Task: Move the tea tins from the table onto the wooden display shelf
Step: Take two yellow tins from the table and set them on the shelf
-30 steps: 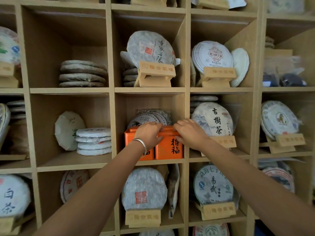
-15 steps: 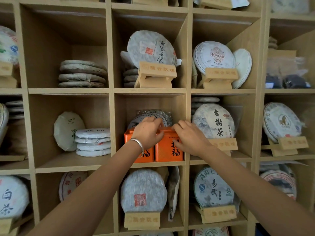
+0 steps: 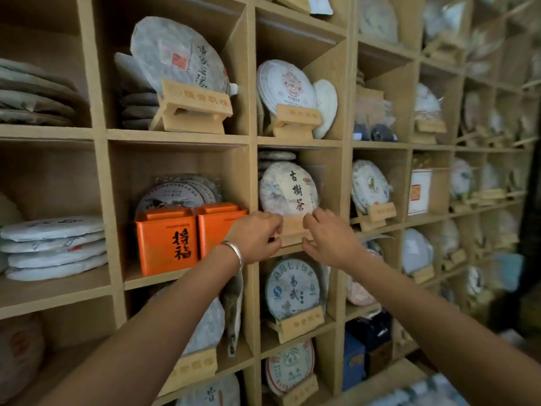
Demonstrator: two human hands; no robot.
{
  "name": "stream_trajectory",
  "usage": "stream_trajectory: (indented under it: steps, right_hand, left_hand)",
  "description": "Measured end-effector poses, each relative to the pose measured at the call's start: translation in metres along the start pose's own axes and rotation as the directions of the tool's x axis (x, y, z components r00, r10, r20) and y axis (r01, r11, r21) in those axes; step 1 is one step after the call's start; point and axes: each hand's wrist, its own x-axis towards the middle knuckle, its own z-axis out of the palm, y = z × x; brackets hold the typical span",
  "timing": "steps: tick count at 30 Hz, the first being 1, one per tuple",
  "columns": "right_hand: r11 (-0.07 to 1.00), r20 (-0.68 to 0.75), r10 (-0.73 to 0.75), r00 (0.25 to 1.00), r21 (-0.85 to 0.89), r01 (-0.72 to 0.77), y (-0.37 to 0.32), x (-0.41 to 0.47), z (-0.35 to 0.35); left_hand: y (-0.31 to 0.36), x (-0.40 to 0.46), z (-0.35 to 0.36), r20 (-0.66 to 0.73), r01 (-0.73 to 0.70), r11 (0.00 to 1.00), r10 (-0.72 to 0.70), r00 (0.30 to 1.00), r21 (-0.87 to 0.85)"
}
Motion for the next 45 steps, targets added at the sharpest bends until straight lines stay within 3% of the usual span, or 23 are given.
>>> stream_trajectory:
  steps: [6,12,18,23,27,31,34,38,45]
  right_hand:
    - [0.927,0.174,0.352,0.92,-0.204,-0.316,0.041,-0.124,-0.039]
    - [0.713,0.223,0.665,0.713,-0.475,-0.516,0.063,-0.293,-0.138]
    - [0.351,0.092,0.907,0.412,-0.707,-0.614,0.039,-0.46,-0.275]
    - [0.115,-0.041,0.971,0.235,-0.782,-0.612,0.006,-0.555,-0.366]
    - [0.005,-0.088,0.988,0.128,-0.805,-0.593,-0.023,-0.616,-0.414]
    - [-0.044,-0.072,0.997,0.026,-0.813,-0.58,-0.044,-0.672,-0.448]
    - [-0.058,-0.067,0.998,-0.006,-0.809,-0.585,-0.049,-0.704,-0.464]
    - [-0.062,-0.063,0.998,-0.019,-0.786,-0.615,-0.033,-0.751,-0.48]
    - [0.055,0.086,0.996,-0.011,-0.72,-0.692,0.015,-0.823,-0.452]
  left_hand:
    - [0.102,0.011,0.046,0.113,-0.159,0.958,0.19,0.975,-0.237]
    - [0.271,0.023,0.062,0.149,-0.346,0.811,0.46,0.876,-0.471]
    - [0.464,0.0,0.019,-0.018,-0.551,0.549,0.698,0.716,-0.628]
    - [0.6,-0.049,-0.032,-0.15,-0.668,0.311,0.83,0.538,-0.677]
    - [0.683,-0.082,-0.071,-0.214,-0.682,0.186,0.863,0.458,-0.707]
    - [0.751,-0.111,-0.102,-0.198,-0.675,0.134,0.899,0.392,-0.725]
    - [0.783,-0.128,-0.112,-0.188,-0.674,0.12,0.912,0.365,-0.729]
    - [0.826,-0.142,-0.117,-0.159,-0.651,0.14,0.912,0.378,-0.746]
    - [0.869,-0.162,-0.072,0.022,-0.605,0.245,0.936,0.352,-0.758]
